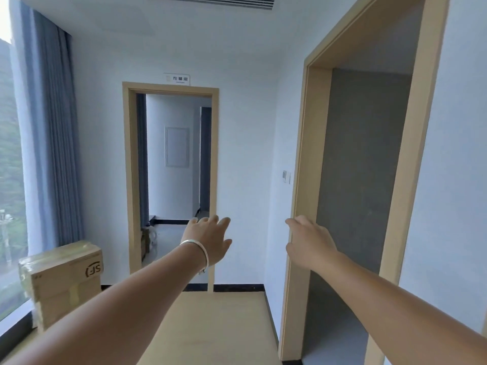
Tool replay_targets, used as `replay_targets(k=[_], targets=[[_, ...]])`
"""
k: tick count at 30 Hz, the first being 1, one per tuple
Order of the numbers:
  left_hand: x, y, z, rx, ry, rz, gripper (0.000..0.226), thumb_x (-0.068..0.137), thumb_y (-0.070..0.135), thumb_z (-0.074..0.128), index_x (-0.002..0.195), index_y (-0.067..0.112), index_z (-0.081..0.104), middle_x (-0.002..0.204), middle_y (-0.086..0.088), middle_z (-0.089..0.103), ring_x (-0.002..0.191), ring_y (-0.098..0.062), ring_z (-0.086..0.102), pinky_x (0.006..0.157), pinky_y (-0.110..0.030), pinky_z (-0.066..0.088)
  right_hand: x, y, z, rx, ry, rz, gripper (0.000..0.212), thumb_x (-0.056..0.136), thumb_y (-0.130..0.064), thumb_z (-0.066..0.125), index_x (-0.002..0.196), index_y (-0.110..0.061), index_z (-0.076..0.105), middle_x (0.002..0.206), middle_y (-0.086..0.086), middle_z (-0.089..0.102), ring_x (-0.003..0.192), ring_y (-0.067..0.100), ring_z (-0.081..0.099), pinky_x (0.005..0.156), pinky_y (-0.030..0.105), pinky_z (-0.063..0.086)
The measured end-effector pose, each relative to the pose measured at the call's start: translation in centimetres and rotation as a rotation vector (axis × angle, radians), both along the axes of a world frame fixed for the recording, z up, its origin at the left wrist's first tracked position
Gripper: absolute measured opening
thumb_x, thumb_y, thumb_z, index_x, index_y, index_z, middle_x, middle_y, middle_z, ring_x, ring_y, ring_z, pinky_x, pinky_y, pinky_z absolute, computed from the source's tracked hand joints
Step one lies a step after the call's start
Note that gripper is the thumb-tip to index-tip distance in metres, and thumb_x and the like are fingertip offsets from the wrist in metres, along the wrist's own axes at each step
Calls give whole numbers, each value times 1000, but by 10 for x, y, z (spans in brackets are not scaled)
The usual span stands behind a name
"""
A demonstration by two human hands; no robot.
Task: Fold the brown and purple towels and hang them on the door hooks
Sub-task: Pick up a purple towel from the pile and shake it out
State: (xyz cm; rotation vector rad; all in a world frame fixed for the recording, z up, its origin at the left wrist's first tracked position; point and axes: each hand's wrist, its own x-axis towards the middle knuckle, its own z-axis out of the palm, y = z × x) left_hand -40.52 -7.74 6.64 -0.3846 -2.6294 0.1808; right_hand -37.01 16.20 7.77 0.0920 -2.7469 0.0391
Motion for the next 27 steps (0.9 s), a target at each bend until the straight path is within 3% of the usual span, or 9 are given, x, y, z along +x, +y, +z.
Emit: replay_targets(k=[15, 27], targets=[[-176, 13, -19, -6, -16, 12, 53, 97, 51, 37, 143, 24, 31, 138, -1, 48, 122, -23, 51, 102, -40, 40, -185, 8, -16, 42, -35, 30, 59, 92, -23, 43, 148, -20, 26, 146, 4, 34, 132, 24, 36, 100, 35, 38], [-322, 43, -8, 18, 45, 46, 45, 96, 49, 39, 134, 24, 39, 123, 0, 55, 106, -21, 57, 92, -37, 44, -346, 36, -7, 40, -41, 90, 59, 91, -21, 43, 148, -21, 27, 146, 3, 34, 131, 23, 36, 97, 34, 36]])
